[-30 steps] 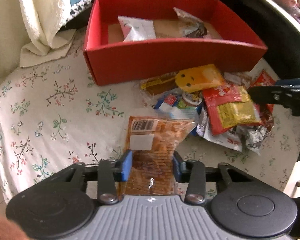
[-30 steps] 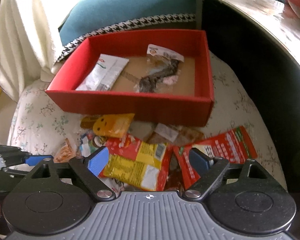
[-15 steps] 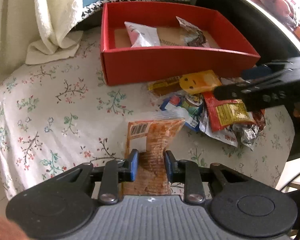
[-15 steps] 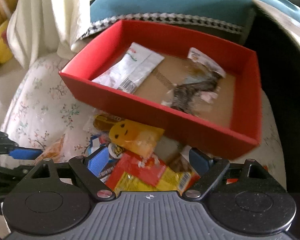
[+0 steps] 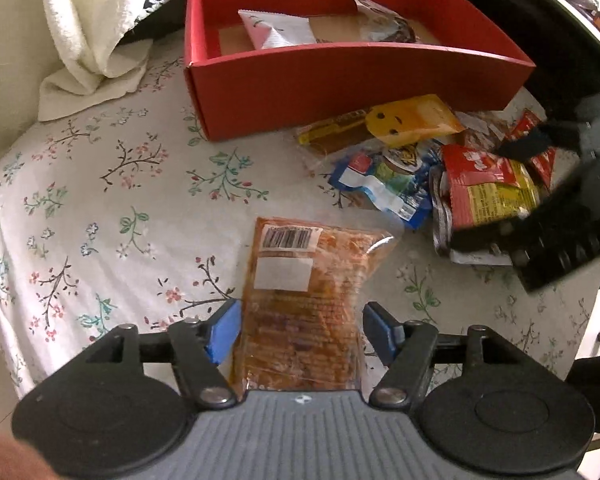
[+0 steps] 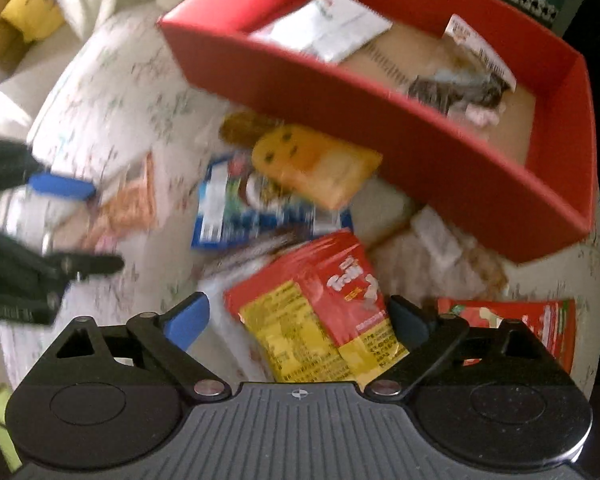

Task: Organize snacks
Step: 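Grasp the red-yellow Trolli bag with the right tool while the left tool holds the bread bag, then carry both held bags up and over the red box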

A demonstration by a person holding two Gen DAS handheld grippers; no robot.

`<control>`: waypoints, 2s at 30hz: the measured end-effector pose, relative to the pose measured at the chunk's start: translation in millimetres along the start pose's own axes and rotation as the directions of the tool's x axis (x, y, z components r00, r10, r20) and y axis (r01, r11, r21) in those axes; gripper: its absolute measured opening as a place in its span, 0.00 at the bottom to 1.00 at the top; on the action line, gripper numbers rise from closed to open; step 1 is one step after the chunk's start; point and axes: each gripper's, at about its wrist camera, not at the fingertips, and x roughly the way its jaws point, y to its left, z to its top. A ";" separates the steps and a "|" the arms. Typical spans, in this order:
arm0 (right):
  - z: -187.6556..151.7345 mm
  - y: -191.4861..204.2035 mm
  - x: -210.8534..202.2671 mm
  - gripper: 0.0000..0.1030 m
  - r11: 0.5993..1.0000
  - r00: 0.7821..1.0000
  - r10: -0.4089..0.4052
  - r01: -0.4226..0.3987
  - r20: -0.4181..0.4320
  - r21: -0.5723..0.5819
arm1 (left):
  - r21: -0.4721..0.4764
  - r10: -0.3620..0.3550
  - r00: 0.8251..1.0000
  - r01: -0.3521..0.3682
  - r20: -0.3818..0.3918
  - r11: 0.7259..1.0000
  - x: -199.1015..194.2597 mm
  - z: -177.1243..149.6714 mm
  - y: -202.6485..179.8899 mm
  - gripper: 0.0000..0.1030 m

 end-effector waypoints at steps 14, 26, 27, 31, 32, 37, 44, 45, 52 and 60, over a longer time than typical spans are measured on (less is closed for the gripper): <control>-23.1 11.4 -15.9 0.67 0.994 0.995 -0.045 0.036 0.087 0.103 | 0.012 0.029 0.999 -0.030 0.033 0.999 2.5 1.0 0.9 0.42; -28.4 12.0 -17.1 0.66 0.987 0.992 -0.050 0.032 0.115 0.156 | 0.008 0.079 0.997 -0.079 0.010 0.997 2.6 -4.0 4.4 0.68; -27.9 12.4 -16.6 0.66 0.988 0.992 -0.051 0.034 0.113 0.153 | 0.020 0.106 0.994 -0.106 0.009 0.994 4.2 -4.0 2.5 0.72; -28.1 11.8 -14.1 0.66 0.988 0.992 -0.049 0.031 0.115 0.150 | 0.071 0.192 0.981 -0.193 0.027 0.979 12.0 -6.1 -3.4 0.93; -28.4 11.7 -13.5 0.66 0.988 0.992 -0.052 0.035 0.114 0.151 | 0.062 0.167 0.986 -0.168 0.026 0.984 11.6 -6.3 -2.7 0.85; -30.9 12.8 -20.3 0.64 0.987 0.988 -0.060 0.037 0.142 0.156 | 0.039 0.117 0.991 -0.120 0.059 0.992 -0.8 -11.6 -7.3 0.46; -35.3 10.9 -40.6 0.63 0.977 0.975 -0.052 0.004 0.218 0.212 | 0.013 0.072 0.993 -0.074 0.096 0.997 -19.7 -7.8 -13.5 0.21; -35.7 11.6 -42.7 0.63 0.976 0.973 -0.049 -0.001 0.227 0.216 | 0.008 0.064 0.992 -0.065 0.105 0.998 -22.8 -7.0 -12.9 0.21; -35.9 12.1 -53.5 0.63 0.970 0.961 -0.042 -0.027 0.274 0.243 | -0.027 0.037 0.987 -0.033 0.157 0.999 -38.3 -2.5 -3.6 0.19; -33.0 2.4 -71.7 0.63 0.960 0.939 -0.036 -0.062 0.341 0.273 | -0.072 0.013 0.978 0.002 0.207 0.997 -53.9 6.9 1.8 0.19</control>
